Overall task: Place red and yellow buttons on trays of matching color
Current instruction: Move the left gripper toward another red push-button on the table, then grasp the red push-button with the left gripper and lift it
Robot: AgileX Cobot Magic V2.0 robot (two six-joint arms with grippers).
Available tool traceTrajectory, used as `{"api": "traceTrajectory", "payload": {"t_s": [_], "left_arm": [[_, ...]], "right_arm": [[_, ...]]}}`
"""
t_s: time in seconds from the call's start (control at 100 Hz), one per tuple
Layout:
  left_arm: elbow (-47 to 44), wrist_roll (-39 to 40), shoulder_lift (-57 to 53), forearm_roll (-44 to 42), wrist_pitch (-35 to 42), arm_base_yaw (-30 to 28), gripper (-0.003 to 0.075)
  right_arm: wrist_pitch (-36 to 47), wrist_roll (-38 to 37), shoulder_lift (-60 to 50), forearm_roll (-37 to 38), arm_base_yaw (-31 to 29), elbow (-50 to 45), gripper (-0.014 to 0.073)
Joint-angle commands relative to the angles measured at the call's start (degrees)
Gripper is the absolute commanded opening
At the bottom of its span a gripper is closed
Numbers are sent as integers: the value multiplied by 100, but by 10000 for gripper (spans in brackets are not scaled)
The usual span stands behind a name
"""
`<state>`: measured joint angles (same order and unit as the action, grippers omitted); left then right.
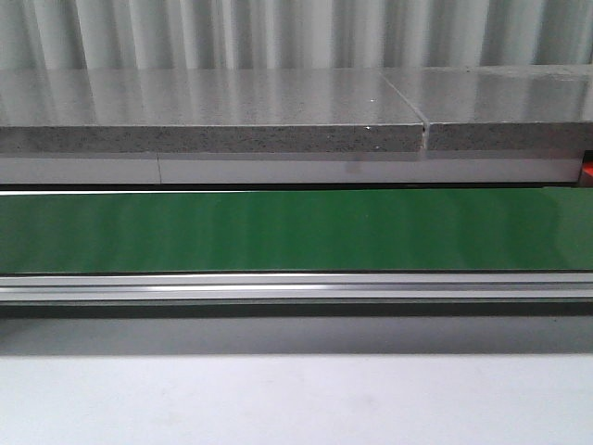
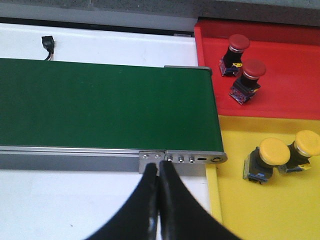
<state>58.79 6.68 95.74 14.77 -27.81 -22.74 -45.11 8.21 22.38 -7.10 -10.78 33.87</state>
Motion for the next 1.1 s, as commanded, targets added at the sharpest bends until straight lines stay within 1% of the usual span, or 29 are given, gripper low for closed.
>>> {"api": "traceTrajectory", "payload": {"t_s": [0.0,0.18,0.4,0.49,0.54,0.61,0.68,0.85,0.89,1.09], "left_arm": [[252,36,-68,93,213,-8,567],[397,36,217,111,177,-8,567],[407,36,296,121,177,-8,567],[407,36,306,121,177,-8,550],[407,36,318,121,147,-8,513],[407,36,318,132,105,-8,431],[407,36,318,132,55,-8,326],[432,26,318,143,-171,-8,33],[443,26,318,143,-236,-8,-20],[652,-45,142,143,-760,-8,-20]], "right_arm": [[362,55,15,24,-10,129,-71],[362,55,15,24,-10,129,-71],[362,55,15,24,-10,129,-71],[362,55,15,24,-10,129,-71],[362,55,15,24,-10,129,-71],[362,55,15,24,-10,129,-71],[362,55,15,24,-10,129,-71],[362,55,15,24,-10,129,-71],[362,55,15,24,-10,129,-71],[362,55,15,24,-10,129,-71]]}}
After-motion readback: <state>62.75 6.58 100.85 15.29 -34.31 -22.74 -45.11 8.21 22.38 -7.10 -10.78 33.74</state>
